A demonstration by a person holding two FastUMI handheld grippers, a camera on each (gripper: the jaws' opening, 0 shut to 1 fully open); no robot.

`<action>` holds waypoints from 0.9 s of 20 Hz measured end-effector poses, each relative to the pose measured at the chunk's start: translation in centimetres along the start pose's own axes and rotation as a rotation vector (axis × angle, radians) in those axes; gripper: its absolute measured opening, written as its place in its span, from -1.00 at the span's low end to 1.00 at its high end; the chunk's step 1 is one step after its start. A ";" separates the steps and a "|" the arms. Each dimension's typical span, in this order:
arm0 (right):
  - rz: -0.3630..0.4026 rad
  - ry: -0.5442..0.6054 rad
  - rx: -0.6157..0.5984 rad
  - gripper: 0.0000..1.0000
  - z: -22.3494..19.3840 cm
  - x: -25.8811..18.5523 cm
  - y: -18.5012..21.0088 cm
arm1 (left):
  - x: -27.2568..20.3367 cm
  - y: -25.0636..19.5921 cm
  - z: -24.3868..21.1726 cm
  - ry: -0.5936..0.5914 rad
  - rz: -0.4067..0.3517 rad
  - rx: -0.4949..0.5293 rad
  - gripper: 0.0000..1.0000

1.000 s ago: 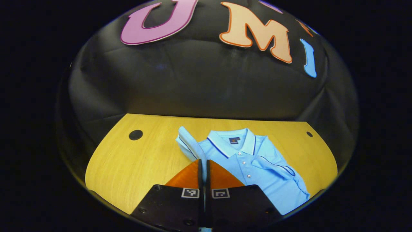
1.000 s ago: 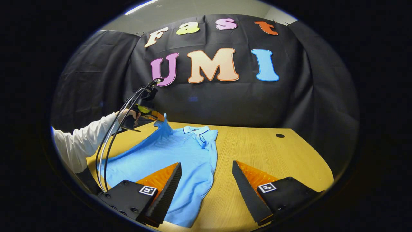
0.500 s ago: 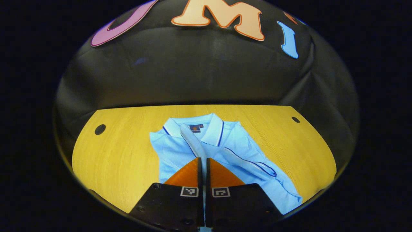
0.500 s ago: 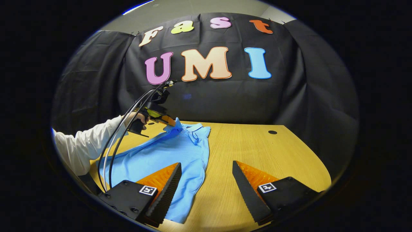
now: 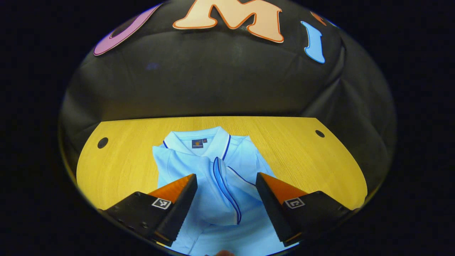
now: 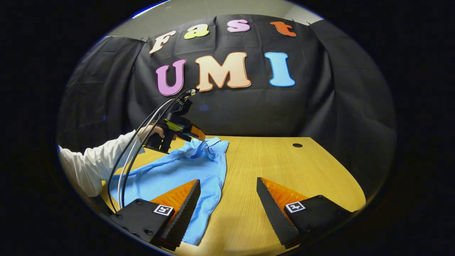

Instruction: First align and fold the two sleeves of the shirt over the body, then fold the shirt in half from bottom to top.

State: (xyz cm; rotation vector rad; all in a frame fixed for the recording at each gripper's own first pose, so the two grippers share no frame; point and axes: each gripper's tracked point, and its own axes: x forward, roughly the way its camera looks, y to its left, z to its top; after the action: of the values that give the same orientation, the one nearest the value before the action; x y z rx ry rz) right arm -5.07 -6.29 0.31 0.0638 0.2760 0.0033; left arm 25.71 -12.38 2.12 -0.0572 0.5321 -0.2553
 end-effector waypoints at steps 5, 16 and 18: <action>0.019 -0.005 -0.003 0.97 -0.5 0.3 0.6 | -4.1 1.9 0.3 -0.015 0.023 -0.005 0.93; 0.081 -0.021 0.010 0.96 -1.2 0.4 2.0 | -15.3 6.2 -2.4 -0.105 0.060 0.032 0.92; 0.097 -0.011 0.009 0.97 -1.6 0.3 2.5 | -17.4 7.3 -4.5 -0.098 0.075 0.027 0.92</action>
State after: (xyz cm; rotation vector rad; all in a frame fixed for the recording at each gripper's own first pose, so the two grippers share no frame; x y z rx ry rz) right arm -5.21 -3.69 -1.11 0.0861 0.2621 0.0985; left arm 10.57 -0.83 5.95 -0.0232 0.4322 -0.1852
